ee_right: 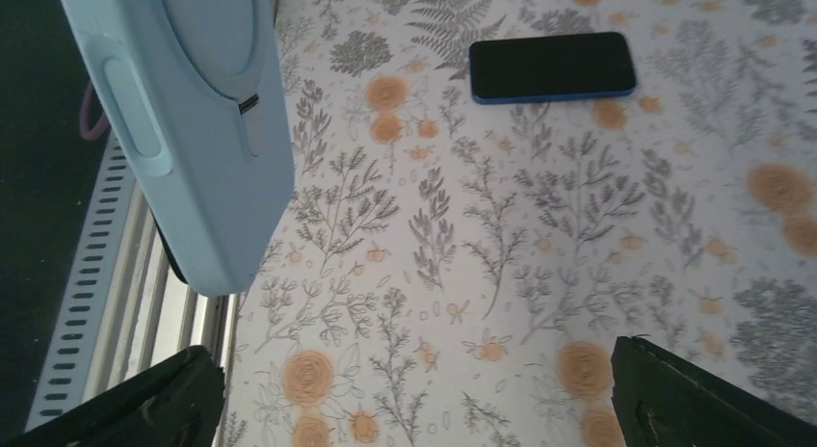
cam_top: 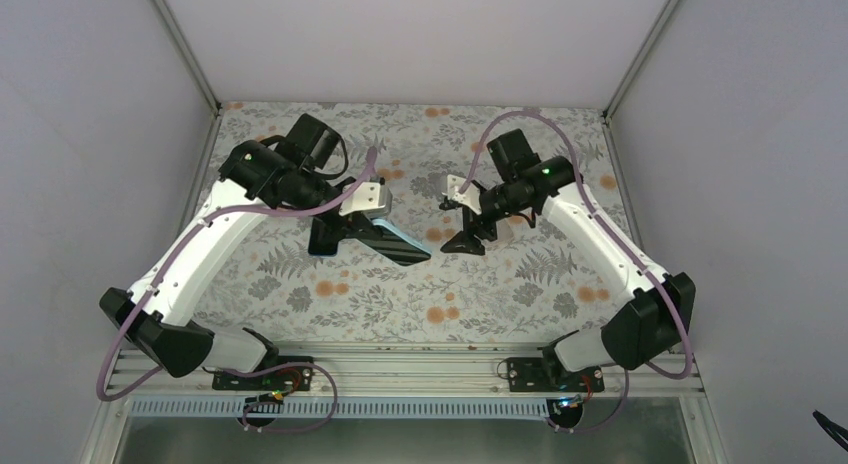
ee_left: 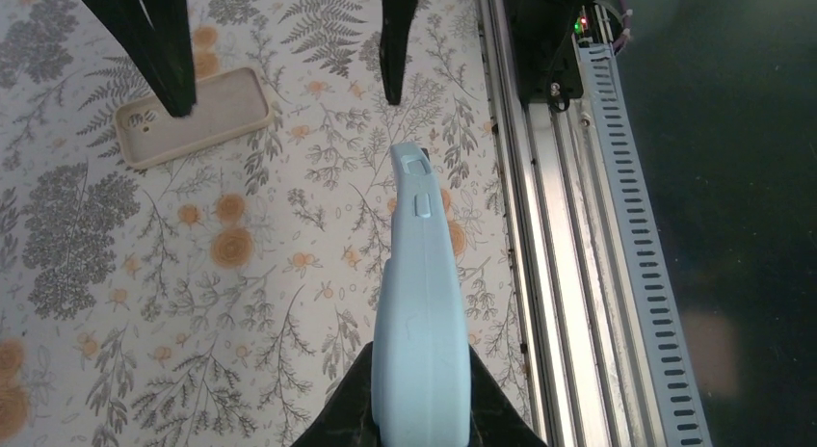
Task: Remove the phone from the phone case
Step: Remove the phone case from the phone.
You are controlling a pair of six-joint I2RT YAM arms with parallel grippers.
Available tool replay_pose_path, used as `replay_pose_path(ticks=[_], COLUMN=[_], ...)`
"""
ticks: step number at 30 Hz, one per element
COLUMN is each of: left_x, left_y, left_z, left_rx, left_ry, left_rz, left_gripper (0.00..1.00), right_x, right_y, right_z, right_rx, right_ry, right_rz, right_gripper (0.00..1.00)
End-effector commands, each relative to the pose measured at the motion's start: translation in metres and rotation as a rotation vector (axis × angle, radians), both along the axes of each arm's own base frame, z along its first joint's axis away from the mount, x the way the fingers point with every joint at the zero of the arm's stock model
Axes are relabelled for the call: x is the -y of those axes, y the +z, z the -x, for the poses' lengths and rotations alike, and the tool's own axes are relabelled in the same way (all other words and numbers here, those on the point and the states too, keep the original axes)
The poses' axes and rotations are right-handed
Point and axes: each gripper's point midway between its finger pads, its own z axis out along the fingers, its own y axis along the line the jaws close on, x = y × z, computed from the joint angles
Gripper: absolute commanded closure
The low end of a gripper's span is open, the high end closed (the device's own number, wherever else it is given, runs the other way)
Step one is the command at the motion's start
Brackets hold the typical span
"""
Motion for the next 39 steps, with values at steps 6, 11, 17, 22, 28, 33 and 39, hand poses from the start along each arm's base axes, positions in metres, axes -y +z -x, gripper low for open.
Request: replay_pose_path(ticks=[6, 11, 17, 22, 28, 33, 39], left_x=[0.013, 0.016, 0.018, 0.018, 0.018, 0.018, 0.019], left_y=[0.024, 0.021, 0.024, 0.024, 0.025, 0.028, 0.033], left_z=[-0.004, -0.007, -0.008, -0.007, -0.004, 0.001, 0.007], left_rx=[0.037, 0.019, 0.018, 0.014, 0.004, -0.006, -0.023], left_ry=[-0.038, -0.039, -0.042, -0.039, -0.048, -0.063, -0.092], left_rz=[0.103, 0.104, 0.111, 0.110, 0.119, 0.129, 0.159], left_gripper=[0.98, 0.98, 0.98, 0.98, 0.98, 0.98, 0.98], right_x=[-0.006, -0.007, -0.011, -0.012, -0.013, -0.016, -0.019], right_y=[-0.005, -0.008, -0.005, -0.002, -0.005, 0.000, 0.000], right_z=[0.009, 0.011, 0.011, 0.010, 0.003, -0.015, -0.043], right_rx=[-0.019, -0.035, -0.047, -0.042, -0.020, 0.041, 0.108], right_ry=[-0.011, -0.003, 0.010, 0.017, -0.008, -0.070, -0.138], right_rz=[-0.038, -0.039, -0.053, -0.059, -0.053, -0.069, -0.057], right_gripper=[0.00, 0.01, 0.01, 0.01, 0.02, 0.02, 0.03])
